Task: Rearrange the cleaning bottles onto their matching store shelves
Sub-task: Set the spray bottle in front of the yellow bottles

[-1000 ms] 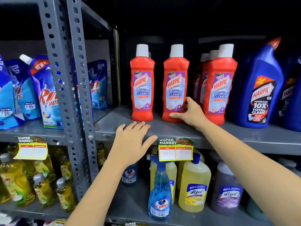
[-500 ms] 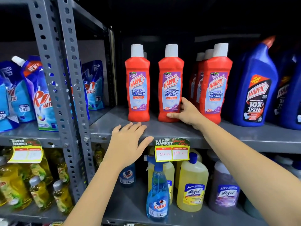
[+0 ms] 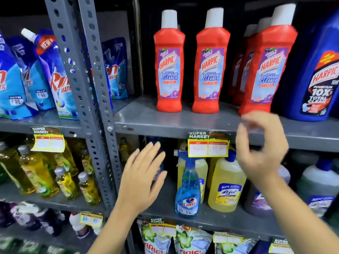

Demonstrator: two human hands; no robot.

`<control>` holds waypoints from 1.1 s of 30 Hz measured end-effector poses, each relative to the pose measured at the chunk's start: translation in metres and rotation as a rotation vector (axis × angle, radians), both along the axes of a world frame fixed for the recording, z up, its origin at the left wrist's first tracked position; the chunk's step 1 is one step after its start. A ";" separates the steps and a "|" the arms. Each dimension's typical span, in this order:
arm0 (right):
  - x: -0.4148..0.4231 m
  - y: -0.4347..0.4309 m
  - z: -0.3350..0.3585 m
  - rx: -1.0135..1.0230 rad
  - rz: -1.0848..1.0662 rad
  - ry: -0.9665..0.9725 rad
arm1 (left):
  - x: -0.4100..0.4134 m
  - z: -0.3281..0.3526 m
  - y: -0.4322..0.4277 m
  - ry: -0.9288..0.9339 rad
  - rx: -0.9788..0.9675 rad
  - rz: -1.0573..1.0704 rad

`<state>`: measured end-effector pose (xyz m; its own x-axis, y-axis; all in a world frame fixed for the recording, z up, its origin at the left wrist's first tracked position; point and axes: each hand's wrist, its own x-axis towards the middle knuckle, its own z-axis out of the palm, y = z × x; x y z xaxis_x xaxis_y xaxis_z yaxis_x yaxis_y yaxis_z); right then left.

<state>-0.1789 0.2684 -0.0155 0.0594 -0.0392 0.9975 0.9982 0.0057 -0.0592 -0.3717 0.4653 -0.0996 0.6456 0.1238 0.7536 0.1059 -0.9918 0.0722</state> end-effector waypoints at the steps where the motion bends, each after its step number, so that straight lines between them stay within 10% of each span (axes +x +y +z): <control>1: -0.007 -0.006 -0.026 -0.078 0.014 0.028 | -0.006 -0.024 0.001 0.039 -0.026 -0.009; 12: -0.013 0.011 -0.216 -0.990 0.077 0.993 | -0.010 -0.204 0.043 0.839 -0.314 0.280; 33: -0.047 0.101 -0.247 -0.872 -0.054 1.098 | -0.014 -0.230 0.056 0.767 -0.254 0.232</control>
